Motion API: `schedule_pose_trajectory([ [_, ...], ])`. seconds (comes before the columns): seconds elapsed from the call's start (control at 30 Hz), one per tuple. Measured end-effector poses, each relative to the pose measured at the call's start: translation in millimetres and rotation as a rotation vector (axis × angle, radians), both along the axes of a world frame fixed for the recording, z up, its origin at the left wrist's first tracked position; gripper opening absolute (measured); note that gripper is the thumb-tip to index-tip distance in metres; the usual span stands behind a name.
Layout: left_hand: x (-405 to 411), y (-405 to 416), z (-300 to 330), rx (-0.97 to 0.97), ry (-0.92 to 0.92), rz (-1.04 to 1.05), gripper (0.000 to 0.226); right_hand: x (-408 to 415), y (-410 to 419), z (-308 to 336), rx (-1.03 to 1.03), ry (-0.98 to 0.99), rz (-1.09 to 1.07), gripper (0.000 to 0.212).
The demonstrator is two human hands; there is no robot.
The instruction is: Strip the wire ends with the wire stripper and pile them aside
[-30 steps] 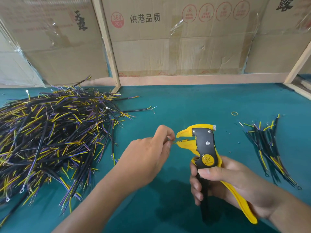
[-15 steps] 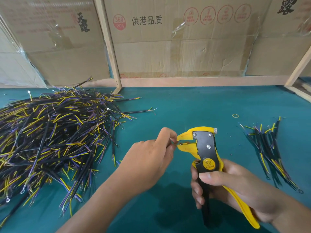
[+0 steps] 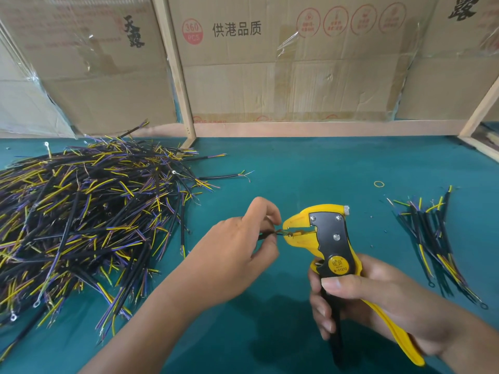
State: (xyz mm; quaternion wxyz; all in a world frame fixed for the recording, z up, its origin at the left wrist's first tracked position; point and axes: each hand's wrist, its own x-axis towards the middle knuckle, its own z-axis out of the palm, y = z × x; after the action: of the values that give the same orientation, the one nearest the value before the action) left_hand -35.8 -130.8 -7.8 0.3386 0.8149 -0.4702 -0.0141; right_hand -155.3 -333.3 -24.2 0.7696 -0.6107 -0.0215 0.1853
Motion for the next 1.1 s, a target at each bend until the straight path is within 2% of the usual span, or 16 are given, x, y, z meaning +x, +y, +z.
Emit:
schedule_pose_trajectory([
  [0.27, -0.8, -0.6, 1.3, -0.008, 0.074, -0.044, 0.019, 0.3, 0.8, -2.5, 0.010, -0.017, -0.017, 0.043],
  [0.63, -1.5, -0.2, 4.4, 0.018, 0.066, -0.040, 0.018, -0.2, -0.4, -3.5, 0.051, 0.006, -0.020, 0.037],
  [0.93, -3.2, -0.7, 6.5, 0.032, 0.052, -0.047, 0.016, -0.6, -1.5, -7.3, 0.032, 0.010, -0.013, 0.052],
  [1.1, -3.4, -0.2, 6.4, 0.048, 0.061, -0.051, 0.015, -1.7, 1.0, -4.6, -0.008, 0.014, -0.014, 0.040],
])
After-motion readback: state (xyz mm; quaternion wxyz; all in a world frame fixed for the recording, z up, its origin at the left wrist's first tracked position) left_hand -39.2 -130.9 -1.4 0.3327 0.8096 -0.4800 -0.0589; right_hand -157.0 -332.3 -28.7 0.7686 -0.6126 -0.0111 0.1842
